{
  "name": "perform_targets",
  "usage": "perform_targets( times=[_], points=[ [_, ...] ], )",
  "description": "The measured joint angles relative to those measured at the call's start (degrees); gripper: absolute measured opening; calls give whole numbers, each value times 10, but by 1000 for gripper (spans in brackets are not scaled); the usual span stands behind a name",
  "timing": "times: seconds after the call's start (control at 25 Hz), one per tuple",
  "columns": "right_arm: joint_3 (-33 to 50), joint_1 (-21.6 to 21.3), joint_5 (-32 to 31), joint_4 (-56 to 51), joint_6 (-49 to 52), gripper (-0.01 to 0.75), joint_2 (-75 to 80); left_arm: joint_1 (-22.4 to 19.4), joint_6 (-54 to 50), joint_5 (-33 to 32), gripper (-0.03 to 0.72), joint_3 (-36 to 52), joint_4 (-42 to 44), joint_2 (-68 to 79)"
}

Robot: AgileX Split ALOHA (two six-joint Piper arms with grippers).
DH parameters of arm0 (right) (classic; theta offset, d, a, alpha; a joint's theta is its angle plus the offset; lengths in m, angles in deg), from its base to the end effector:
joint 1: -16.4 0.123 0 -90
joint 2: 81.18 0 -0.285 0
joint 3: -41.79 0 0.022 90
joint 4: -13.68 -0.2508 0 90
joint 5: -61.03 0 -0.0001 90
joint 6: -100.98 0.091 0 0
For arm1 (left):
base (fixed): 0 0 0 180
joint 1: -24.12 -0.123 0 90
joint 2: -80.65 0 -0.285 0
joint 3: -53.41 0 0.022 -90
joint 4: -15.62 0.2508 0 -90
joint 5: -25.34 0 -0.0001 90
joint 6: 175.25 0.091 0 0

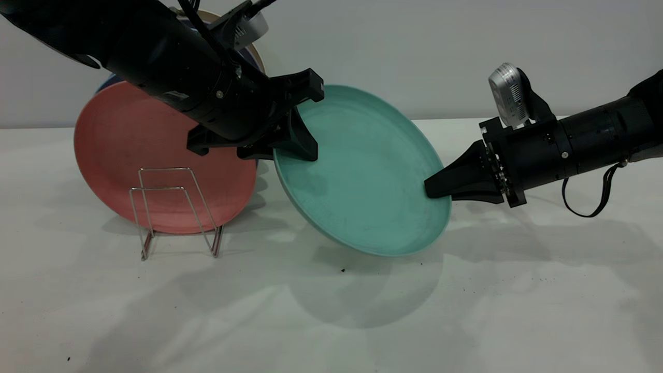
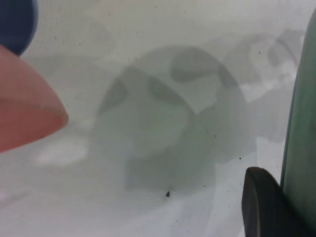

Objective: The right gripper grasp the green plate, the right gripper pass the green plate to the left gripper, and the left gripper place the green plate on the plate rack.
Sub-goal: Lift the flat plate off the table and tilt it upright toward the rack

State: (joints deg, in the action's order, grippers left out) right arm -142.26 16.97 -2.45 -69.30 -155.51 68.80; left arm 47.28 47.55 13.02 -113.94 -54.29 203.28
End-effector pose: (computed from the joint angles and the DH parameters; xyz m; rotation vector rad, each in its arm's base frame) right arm 0.4191 0.0850 0.0310 -0.3143 2.4009 1.4593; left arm 0.3638 -0.1756 0.1324 0.0165 2.5152 -0.6207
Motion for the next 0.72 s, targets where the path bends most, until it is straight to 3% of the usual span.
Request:
perform_targets(
  times=[0.12, 0.2, 0.52, 0.6, 0.72],
  points=[
    [0, 0, -3, -1, 0, 59, 0, 0, 13, -5, 104, 0, -1, 0],
    [0, 0, -6, -7, 0, 123, 0, 0, 20, -17, 104, 0, 1, 0],
    [-5, -3, -18, -35, 2, 515, 0, 0, 42, -23, 104, 0, 5, 4],
    [-22, -13, -21, -37, 11, 574, 0, 0, 56, -23, 104, 0, 7, 4],
    [-56, -40, -20, -38, 46, 601, -15, -1, 93, -23, 104, 0, 7, 3]
  ],
)
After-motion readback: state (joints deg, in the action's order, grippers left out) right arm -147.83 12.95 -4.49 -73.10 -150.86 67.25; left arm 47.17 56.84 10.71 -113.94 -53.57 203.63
